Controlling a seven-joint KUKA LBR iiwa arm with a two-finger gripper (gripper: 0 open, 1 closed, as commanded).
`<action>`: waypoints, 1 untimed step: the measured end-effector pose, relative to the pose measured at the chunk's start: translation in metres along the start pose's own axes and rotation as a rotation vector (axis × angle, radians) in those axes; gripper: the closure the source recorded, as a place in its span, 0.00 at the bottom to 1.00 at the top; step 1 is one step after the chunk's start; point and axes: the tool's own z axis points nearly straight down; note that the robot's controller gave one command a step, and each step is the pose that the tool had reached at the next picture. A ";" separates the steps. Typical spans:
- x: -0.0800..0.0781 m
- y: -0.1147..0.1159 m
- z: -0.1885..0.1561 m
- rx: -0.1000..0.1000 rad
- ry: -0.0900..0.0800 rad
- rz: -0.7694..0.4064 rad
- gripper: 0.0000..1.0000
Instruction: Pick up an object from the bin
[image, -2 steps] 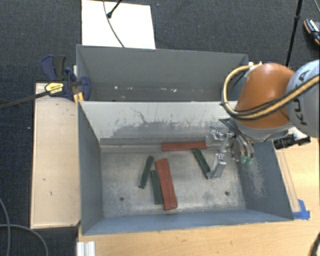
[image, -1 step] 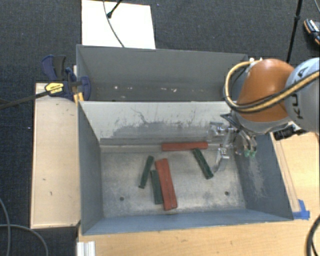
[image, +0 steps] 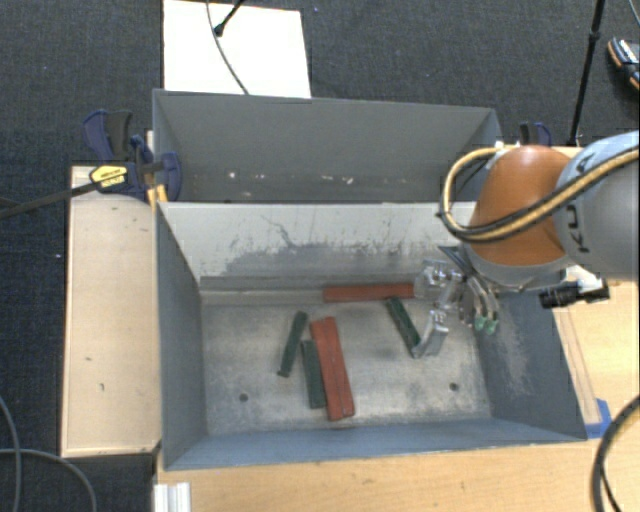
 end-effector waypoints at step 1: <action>-0.006 0.001 0.051 0.000 0.000 0.093 0.00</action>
Offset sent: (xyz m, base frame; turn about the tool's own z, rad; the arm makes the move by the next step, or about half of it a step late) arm 0.0044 0.0050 -0.0541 0.0883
